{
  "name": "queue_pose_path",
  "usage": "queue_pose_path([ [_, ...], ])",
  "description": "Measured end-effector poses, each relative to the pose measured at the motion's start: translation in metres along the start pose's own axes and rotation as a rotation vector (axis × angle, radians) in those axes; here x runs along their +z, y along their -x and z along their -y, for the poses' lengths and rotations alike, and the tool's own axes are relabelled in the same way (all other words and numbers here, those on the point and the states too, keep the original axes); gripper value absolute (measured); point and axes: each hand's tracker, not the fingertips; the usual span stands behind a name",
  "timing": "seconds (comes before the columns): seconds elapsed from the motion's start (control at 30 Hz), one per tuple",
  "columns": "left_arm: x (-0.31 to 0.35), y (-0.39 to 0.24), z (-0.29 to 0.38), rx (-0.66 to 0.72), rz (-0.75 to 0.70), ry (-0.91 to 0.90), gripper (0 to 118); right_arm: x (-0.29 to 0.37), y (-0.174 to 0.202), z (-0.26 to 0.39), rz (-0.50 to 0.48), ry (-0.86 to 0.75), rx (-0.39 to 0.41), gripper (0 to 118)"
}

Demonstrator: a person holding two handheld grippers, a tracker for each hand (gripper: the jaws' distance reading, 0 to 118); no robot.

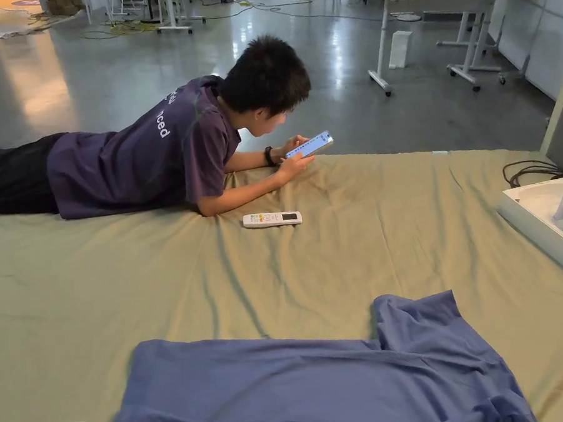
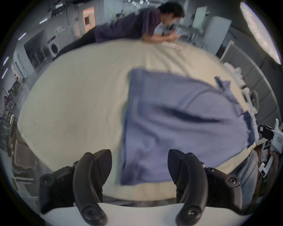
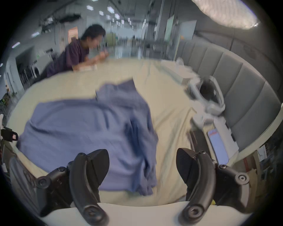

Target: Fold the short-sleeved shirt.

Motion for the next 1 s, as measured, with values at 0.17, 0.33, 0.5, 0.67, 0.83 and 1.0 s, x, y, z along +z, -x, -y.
queue_pose_path([
  [0.17,0.035,-0.033,-0.027,-0.025,0.028,-0.277,80,0.034,0.022,-0.042,-0.049,-0.328,-0.039,101],
  [0.33,0.067,-0.069,-0.04,-0.104,-0.004,-0.586,60,0.054,0.053,-0.068,-0.06,-0.539,-0.071,90],
  [0.5,0.074,-0.073,-0.048,-0.098,-0.057,-0.765,11,0.06,0.081,-0.08,-0.075,-0.636,-0.045,17],
  [0.67,0.083,-0.08,-0.049,-0.098,-0.069,-0.806,2,0.065,0.099,-0.085,-0.05,-0.721,0.003,4],
  [0.83,0.083,-0.068,-0.057,-0.064,-0.051,-0.781,1,0.061,0.105,-0.092,-0.074,-0.718,0.003,0],
  [1.0,0.051,-0.036,-0.083,-0.056,-0.077,-0.499,1,0.043,0.102,-0.098,-0.096,-0.655,-0.013,0],
])
